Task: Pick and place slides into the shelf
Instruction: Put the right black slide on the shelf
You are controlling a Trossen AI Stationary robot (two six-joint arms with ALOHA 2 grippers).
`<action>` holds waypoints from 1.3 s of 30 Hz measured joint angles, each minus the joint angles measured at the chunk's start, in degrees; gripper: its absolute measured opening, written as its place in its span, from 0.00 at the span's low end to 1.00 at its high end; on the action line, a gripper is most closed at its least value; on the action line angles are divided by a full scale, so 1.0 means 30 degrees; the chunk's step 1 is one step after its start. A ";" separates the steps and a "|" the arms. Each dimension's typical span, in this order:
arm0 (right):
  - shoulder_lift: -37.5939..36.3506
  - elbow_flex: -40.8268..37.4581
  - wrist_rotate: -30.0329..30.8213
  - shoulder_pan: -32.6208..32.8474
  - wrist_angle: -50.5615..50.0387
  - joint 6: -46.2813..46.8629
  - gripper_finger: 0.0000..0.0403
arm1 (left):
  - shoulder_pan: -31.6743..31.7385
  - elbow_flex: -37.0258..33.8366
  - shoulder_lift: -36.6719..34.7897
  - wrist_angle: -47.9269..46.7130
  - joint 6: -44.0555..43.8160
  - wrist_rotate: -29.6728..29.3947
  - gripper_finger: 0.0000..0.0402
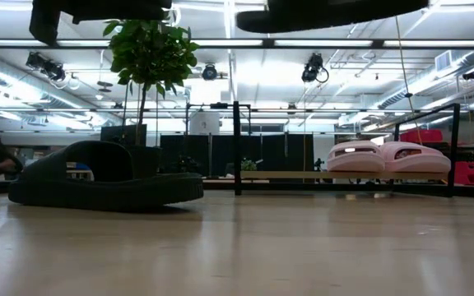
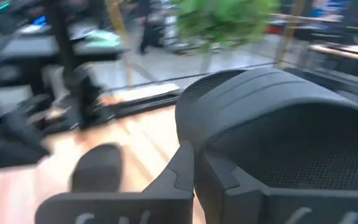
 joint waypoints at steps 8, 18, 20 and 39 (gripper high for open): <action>-0.0007 -0.2373 0.2643 -0.1471 -0.0330 0.6706 0.02 | 0.0139 -0.0015 0.0510 0.0041 -0.0495 -0.1041 0.18; 0.0007 -0.3763 0.1200 -0.5828 -0.0133 1.2238 0.02 | 0.0761 -0.0015 0.2916 0.0125 -0.2529 -0.1618 0.17; 0.0007 -0.3763 0.0804 -0.6629 0.0209 1.2127 0.02 | 0.1085 -0.0015 0.3216 0.0124 -0.3020 -0.1632 0.16; 0.1581 -0.3763 0.3081 -1.1315 0.3139 2.1400 0.02 | 0.3189 0.0000 0.3366 -0.0010 0.0066 -0.1641 0.13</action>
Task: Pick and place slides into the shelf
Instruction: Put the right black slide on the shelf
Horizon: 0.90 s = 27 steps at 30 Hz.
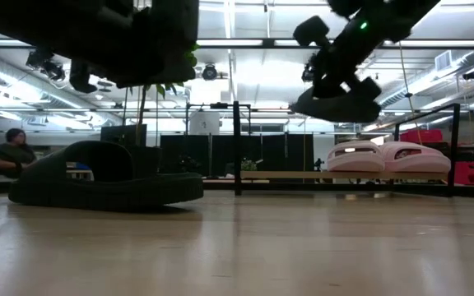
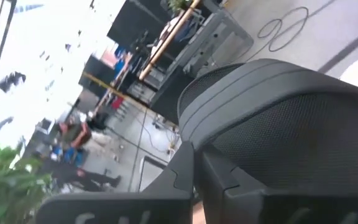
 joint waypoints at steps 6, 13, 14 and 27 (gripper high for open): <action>0.2816 0.0221 -0.0762 -0.1040 0.4868 0.0109 0.02 | 0.0089 0.0000 0.0001 -0.0922 0.0102 0.0000 0.13; 0.5636 0.2552 -0.0947 -0.1342 0.5360 -0.0011 0.02 | -0.0256 0.0000 0.0007 -0.2254 0.0097 0.0000 0.12; 0.5977 0.2916 -0.0940 -0.1387 0.5340 -0.0019 0.02 | -0.0391 0.0000 0.0007 -0.2285 0.0124 0.0000 0.12; 0.7621 0.4758 -0.0918 -0.2051 0.4126 -0.1908 0.02 | -0.1676 0.0000 0.0007 -0.2729 0.2615 -0.0036 0.11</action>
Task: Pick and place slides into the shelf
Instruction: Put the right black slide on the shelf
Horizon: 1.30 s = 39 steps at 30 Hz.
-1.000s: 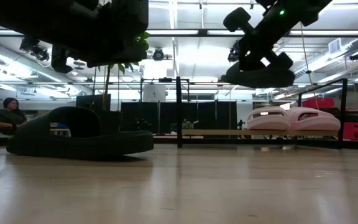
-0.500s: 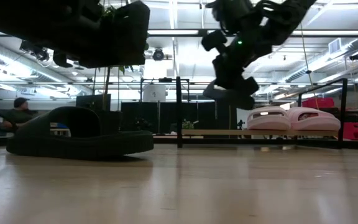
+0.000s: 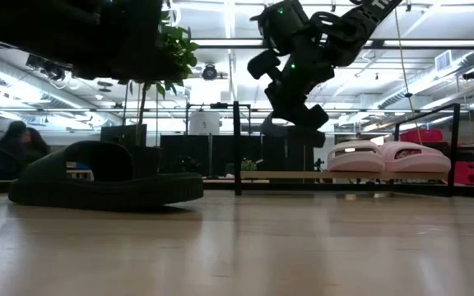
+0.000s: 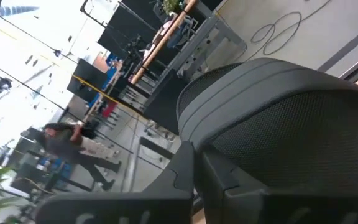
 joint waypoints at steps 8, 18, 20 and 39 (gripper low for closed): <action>0.0000 0.0000 0.0000 -0.0140 -0.2297 0.0954 0.02 | -0.0474 0.0000 0.0000 -0.0685 0.0001 0.0005 0.09; 0.0000 0.0000 0.0011 -0.0232 -0.3672 0.0979 0.02 | -0.0747 0.0003 0.0000 -0.0782 -0.0005 0.0025 0.08; 0.0000 0.0000 -0.0006 -0.0266 -0.3817 0.0980 0.02 | -0.0776 0.0000 0.0000 -0.0802 -0.0007 0.0029 0.07; -0.0007 0.0000 0.0073 -0.0257 -0.4054 0.3376 0.02 | -0.0747 0.0000 0.0000 -0.0794 -0.0021 0.0039 0.06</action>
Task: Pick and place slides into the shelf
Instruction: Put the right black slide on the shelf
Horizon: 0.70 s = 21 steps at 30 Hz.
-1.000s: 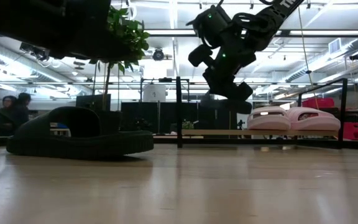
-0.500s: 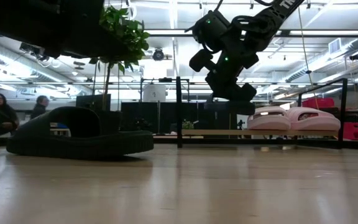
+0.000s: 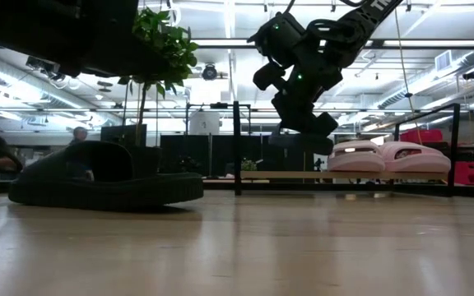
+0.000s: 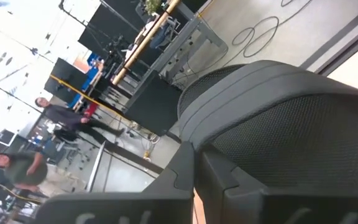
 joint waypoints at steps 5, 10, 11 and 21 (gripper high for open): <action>0.0109 0.0000 -0.0039 -0.0122 -0.0066 -0.0535 0.02 | 0.0015 0.0000 0.0000 0.0002 0.0000 0.0005 0.04; 0.0870 0.0047 -0.0299 -0.0261 -0.0134 -0.1467 0.02 | 0.0007 0.0007 0.0000 0.0000 0.0000 0.0005 0.04; 0.1035 0.0073 -0.0313 -0.0245 -0.0087 -0.1413 0.02 | 0.0007 0.0000 0.0000 -0.0007 0.0007 0.0005 0.05; 0.1508 0.0367 -0.0307 -0.0126 -0.0131 -0.1020 0.02 | 0.0046 0.0000 0.0000 -0.0034 0.0010 0.0005 0.04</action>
